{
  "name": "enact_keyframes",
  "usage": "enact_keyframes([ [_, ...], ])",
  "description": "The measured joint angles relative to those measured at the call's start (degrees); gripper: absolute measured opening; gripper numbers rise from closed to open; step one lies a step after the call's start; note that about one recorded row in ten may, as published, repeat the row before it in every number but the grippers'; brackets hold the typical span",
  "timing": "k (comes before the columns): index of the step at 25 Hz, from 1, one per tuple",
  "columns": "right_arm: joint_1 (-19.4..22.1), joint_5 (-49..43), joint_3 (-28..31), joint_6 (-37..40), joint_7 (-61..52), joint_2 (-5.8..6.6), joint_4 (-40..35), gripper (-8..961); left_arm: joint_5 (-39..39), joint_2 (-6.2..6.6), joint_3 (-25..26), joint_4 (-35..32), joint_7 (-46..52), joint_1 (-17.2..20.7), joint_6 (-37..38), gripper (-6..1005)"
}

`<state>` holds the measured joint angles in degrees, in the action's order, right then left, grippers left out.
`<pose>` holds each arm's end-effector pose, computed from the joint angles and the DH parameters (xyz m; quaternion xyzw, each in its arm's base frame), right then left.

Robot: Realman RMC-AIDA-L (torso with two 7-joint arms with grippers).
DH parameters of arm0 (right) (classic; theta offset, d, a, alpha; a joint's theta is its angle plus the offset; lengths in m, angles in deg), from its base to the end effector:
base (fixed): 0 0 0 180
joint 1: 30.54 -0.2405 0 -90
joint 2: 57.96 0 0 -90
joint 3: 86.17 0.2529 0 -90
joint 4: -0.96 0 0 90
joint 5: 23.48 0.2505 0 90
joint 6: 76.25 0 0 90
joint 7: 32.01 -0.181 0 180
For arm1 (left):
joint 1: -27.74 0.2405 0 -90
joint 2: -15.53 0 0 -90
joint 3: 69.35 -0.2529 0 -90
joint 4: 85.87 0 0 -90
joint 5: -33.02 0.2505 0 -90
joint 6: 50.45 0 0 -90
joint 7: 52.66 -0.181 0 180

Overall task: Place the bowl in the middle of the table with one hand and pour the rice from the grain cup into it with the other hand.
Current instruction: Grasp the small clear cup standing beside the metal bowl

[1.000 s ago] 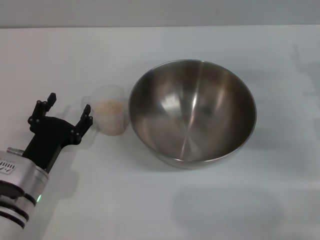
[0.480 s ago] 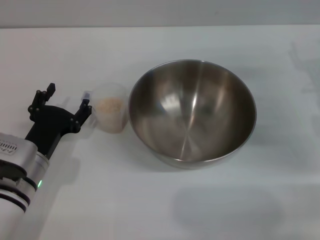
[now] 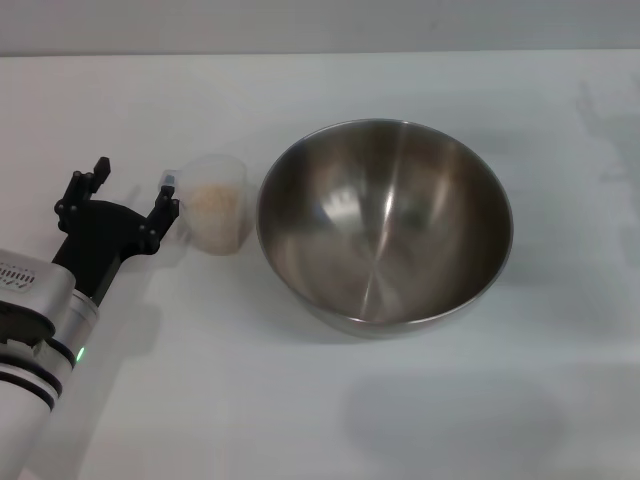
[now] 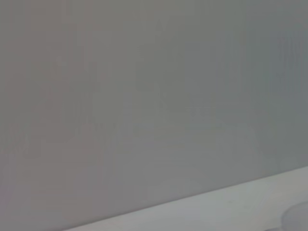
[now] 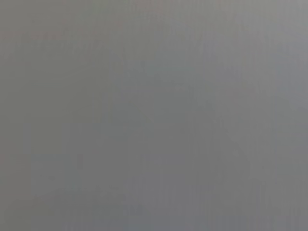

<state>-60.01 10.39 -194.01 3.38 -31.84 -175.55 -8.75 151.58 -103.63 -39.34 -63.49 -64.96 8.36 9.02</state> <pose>0.2998 0.4159 0.0369 -0.6209 0.0763 0.3559 0.6942 -0.3255 0.3459 -0.1141 -0.7688 -0.1926 -0.2143 0.5709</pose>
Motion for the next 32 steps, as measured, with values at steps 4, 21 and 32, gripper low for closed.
enact_keyframes([
  [4, 0.0, 0.1, 0.0, 0.0, 0.0, -0.01, -0.2, 734, 0.0, -0.02, 0.0, 0.2, 0.0, -0.3, -1.4, 809],
  [21, 0.2, 0.1, 0.0, 0.0, 0.0, -0.01, -0.1, 734, 0.4, -0.02, -1.2, 1.1, 0.1, -0.9, -2.0, 65],
  [32, 0.5, 0.1, 0.0, 0.5, 0.0, -0.09, 0.0, 734, 0.1, -0.02, -0.6, 1.5, 0.5, -1.0, 1.9, 29],
])
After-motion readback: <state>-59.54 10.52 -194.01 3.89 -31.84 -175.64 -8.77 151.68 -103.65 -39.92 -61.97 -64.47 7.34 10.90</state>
